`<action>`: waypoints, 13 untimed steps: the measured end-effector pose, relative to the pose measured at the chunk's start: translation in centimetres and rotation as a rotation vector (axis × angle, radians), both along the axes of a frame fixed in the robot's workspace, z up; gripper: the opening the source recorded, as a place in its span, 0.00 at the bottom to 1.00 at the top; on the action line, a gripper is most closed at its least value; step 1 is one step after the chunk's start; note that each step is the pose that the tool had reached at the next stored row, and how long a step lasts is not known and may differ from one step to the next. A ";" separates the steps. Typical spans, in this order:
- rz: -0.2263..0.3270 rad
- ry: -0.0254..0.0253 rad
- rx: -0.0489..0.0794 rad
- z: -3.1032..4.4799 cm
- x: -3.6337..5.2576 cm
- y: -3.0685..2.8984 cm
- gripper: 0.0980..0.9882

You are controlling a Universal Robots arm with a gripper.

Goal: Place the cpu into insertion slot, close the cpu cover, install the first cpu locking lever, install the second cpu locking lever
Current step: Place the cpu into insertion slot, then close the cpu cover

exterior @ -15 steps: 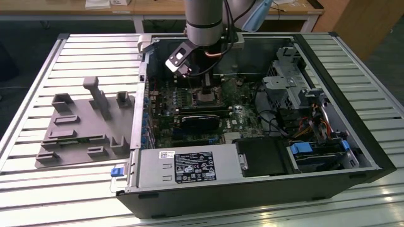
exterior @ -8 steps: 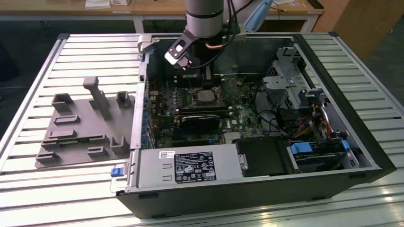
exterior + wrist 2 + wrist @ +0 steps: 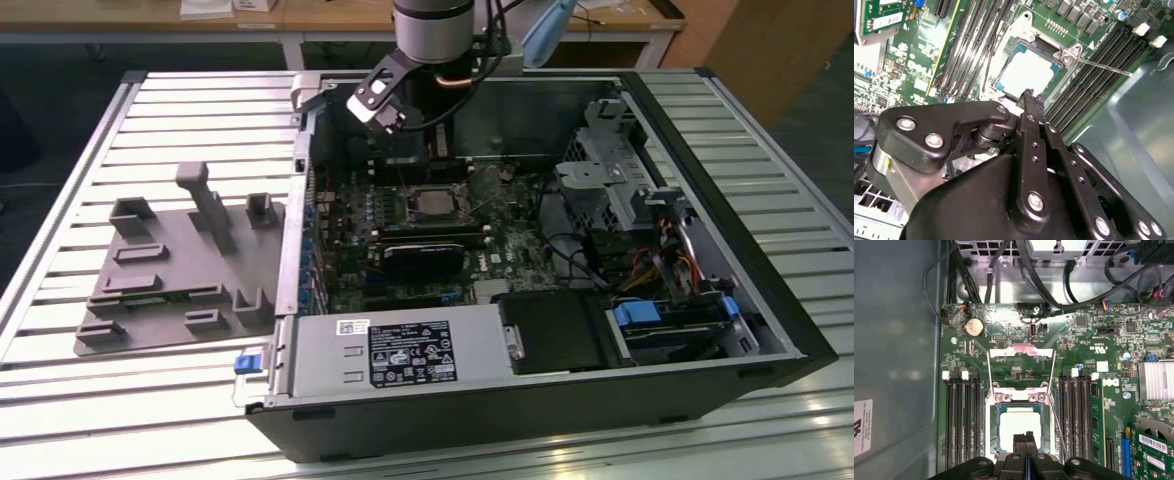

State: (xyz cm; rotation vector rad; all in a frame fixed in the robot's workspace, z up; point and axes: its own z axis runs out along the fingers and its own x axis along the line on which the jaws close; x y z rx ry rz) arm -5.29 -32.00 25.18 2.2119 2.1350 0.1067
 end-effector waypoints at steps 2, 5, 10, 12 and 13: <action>0.000 0.0001 0.000 0.12 0.00 0.00 0.01; 0.000 0.0002 0.000 0.13 0.00 0.00 0.01; 0.000 0.0002 0.000 0.17 0.00 0.00 0.01; 0.000 0.0004 -0.001 0.29 0.00 -0.01 0.01; 0.000 0.0002 0.000 0.37 0.00 0.00 0.01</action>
